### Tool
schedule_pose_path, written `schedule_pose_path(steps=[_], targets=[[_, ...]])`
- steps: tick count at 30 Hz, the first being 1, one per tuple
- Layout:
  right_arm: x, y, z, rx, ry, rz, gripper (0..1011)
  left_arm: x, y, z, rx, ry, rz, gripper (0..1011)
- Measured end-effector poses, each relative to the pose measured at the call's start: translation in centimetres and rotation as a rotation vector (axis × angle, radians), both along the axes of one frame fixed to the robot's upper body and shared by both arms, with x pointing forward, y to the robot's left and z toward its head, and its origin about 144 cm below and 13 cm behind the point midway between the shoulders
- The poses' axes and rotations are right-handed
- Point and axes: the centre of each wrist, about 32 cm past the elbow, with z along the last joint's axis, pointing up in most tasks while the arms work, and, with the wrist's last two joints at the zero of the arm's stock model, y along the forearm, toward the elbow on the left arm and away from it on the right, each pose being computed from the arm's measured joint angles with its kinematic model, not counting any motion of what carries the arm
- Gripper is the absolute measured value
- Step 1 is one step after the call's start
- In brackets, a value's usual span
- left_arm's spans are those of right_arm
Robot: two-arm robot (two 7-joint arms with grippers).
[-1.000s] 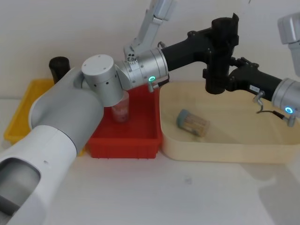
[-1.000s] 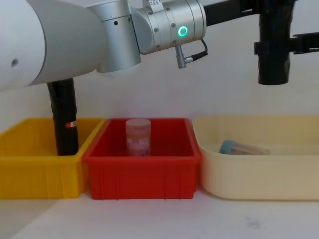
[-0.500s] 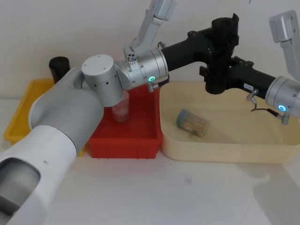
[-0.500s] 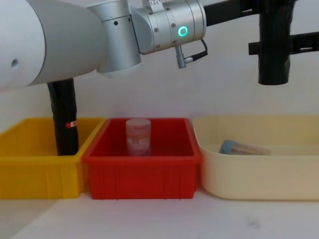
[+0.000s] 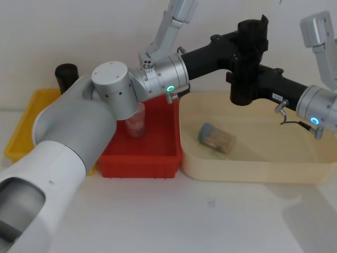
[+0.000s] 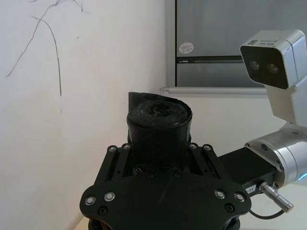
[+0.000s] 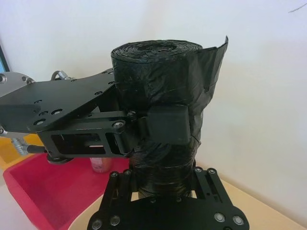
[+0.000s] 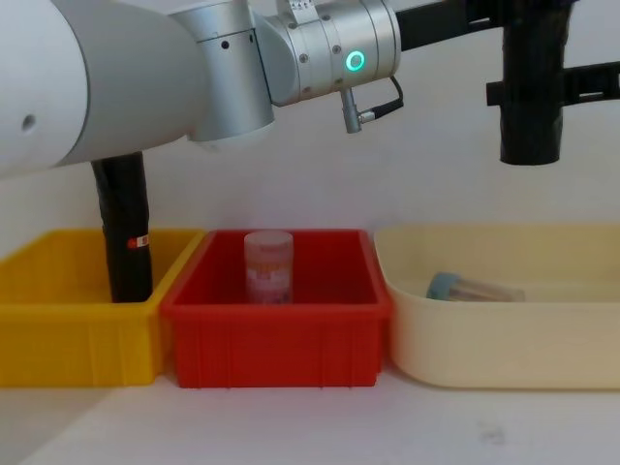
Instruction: Pick up the garbage bag with the one hand and transfer it to the other hand.
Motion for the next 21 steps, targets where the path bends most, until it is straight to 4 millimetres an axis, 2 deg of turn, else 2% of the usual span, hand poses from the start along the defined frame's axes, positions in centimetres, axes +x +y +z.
schedule_pose_path(steps=[14, 17, 21], targets=[[0.04, 0.08, 0.0, -0.002, -0.001, 0.0, 536, 0.0, 0.0, 0.0, 0.0, 0.0, 0.0, 460], [0.04, 0.11, -0.02, -0.002, -0.001, 0.0, 536, 0.0, -0.01, 0.0, 0.0, 0.0, -0.001, 503], [0.05, 0.12, -0.02, -0.002, -0.001, 0.0, 536, 0.0, -0.02, 0.0, 0.0, 0.0, -0.001, 628]])
